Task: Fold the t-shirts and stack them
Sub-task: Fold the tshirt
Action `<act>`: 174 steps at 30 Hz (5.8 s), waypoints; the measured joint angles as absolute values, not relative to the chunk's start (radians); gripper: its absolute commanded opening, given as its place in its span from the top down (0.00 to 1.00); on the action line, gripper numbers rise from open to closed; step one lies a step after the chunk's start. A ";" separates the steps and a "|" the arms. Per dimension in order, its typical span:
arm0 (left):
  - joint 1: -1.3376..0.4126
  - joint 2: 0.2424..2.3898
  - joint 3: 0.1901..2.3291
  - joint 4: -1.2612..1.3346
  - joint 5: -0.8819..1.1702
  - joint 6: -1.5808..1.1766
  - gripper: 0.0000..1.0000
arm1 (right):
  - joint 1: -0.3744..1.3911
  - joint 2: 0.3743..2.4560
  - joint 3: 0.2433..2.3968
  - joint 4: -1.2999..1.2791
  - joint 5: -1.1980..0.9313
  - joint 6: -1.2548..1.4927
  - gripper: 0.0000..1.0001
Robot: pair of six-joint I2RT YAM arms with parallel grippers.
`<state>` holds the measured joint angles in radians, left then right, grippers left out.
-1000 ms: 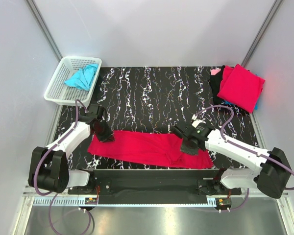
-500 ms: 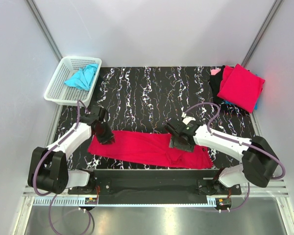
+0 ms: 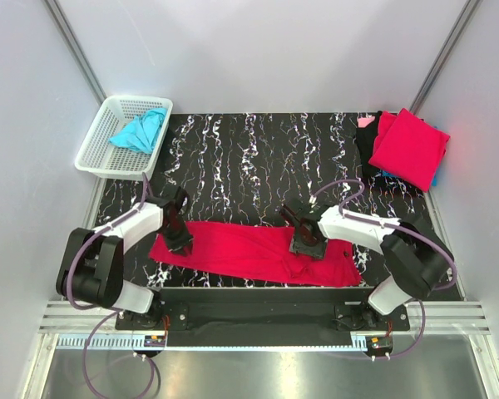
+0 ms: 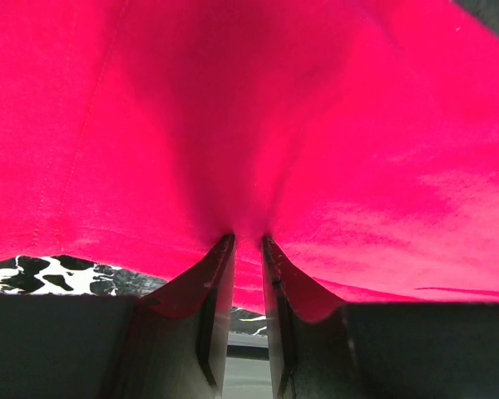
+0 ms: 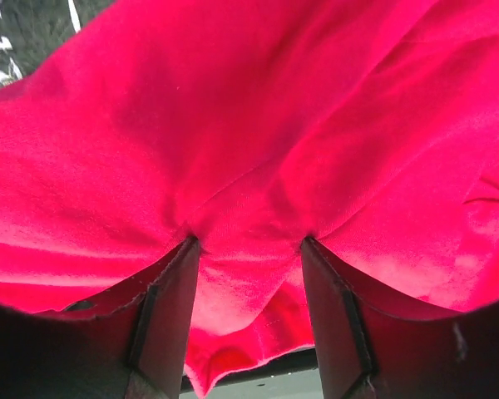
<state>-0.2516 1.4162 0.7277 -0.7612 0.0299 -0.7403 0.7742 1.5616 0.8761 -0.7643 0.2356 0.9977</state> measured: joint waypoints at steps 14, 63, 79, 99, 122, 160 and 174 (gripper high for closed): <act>-0.260 1.561 0.836 -0.842 0.031 -0.723 0.77 | 0.599 1.707 1.021 -0.768 0.136 0.872 0.38; -0.746 1.425 1.191 -0.779 0.020 -0.740 0.70 | 0.384 2.132 2.056 -0.946 0.057 0.331 0.28; -0.524 2.037 1.792 -0.791 0.193 -0.616 0.69 | 0.568 1.436 1.225 -0.818 -0.022 0.558 0.29; -0.539 2.402 2.057 -0.804 0.266 -0.564 0.61 | 0.711 1.502 1.011 -0.467 -0.361 0.608 0.29; -0.450 2.458 2.160 -0.900 0.185 -0.548 0.60 | 0.881 1.837 1.014 -0.215 -0.453 0.719 0.47; -0.268 2.399 2.118 -0.731 0.267 -0.575 0.60 | 0.856 1.878 1.375 -0.561 -0.319 0.596 0.51; -0.274 2.376 2.118 -0.710 0.352 -0.513 0.60 | 0.922 2.076 1.375 -0.382 -0.514 0.612 0.55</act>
